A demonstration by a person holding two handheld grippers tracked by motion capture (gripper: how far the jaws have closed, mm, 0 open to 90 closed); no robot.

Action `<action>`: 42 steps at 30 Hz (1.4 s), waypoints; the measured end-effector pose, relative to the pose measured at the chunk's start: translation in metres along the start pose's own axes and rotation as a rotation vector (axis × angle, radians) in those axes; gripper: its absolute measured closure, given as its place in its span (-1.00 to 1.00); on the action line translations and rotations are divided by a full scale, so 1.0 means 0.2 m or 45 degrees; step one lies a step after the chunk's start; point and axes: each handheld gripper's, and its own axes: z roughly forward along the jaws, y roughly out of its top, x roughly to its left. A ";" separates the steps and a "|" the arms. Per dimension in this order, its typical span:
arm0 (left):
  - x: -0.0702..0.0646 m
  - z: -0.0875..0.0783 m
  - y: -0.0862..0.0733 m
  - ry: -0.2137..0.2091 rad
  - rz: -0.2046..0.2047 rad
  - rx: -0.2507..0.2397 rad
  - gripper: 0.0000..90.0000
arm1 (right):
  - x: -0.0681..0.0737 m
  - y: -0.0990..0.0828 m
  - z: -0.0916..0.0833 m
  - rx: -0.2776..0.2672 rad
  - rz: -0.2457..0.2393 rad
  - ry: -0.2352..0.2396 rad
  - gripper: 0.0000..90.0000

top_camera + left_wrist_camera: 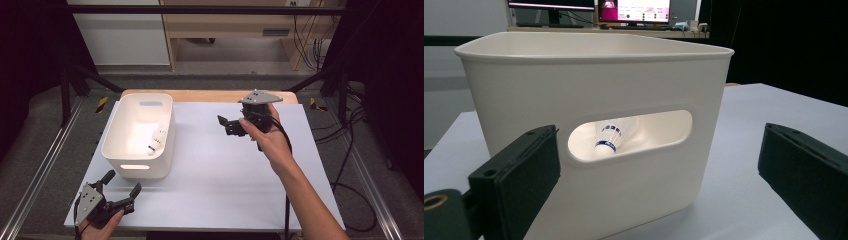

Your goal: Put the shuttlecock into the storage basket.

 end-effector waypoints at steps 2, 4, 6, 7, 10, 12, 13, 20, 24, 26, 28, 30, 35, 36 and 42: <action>0.00 0.00 0.00 0.000 -0.002 0.000 -0.92 | -0.01 0.00 -0.02 0.000 0.000 -0.003 -0.89; 0.00 0.00 0.00 -0.001 -0.001 0.002 -0.92 | -0.02 -0.01 -0.03 0.016 -0.004 -0.014 -0.89; 0.00 0.00 0.00 0.000 0.002 0.005 -0.93 | -0.03 -0.02 -0.05 0.019 -0.003 -0.022 -0.89; 0.00 0.00 0.00 0.001 0.002 0.005 -0.92 | -0.04 -0.02 -0.06 0.017 0.001 -0.020 -0.89; 0.00 0.00 0.00 0.002 0.004 0.005 -0.92 | -0.05 -0.04 -0.09 0.010 0.001 -0.027 -0.89; 0.00 0.00 0.00 0.005 0.005 0.006 -0.93 | -0.07 -0.05 -0.11 0.001 0.013 -0.031 -0.90; 0.00 0.00 0.00 0.006 0.006 0.006 -0.93 | -0.07 -0.05 -0.12 0.004 0.014 -0.032 -0.91; 0.01 -0.01 0.00 0.012 0.002 0.002 -0.92 | -0.13 -0.10 -0.19 0.000 0.051 -0.065 -0.91; 0.00 -0.01 0.00 0.010 0.004 0.004 -0.93 | -0.17 -0.13 -0.23 -0.009 0.065 -0.080 -0.91; 0.00 -0.01 0.00 0.010 0.004 0.002 -0.93 | -0.18 -0.14 -0.24 -0.007 0.073 -0.091 -0.91; 0.00 -0.01 0.00 0.010 0.005 0.002 -0.93 | -0.20 -0.15 -0.26 -0.012 0.086 -0.096 -0.91; 0.01 -0.01 0.00 0.011 0.006 0.001 -0.93 | -0.21 -0.15 -0.28 -0.015 0.094 -0.099 -0.91; 0.00 -0.01 0.00 0.012 0.004 0.002 -0.93 | -0.22 -0.17 -0.33 -0.018 0.093 -0.097 -0.92; 0.00 -0.01 0.00 0.012 0.005 0.002 -0.92 | -0.23 -0.17 -0.34 -0.018 0.092 -0.102 -0.92; 0.00 -0.01 0.00 0.010 0.010 0.006 -0.92 | -0.24 -0.19 -0.38 -0.012 0.093 -0.116 -0.92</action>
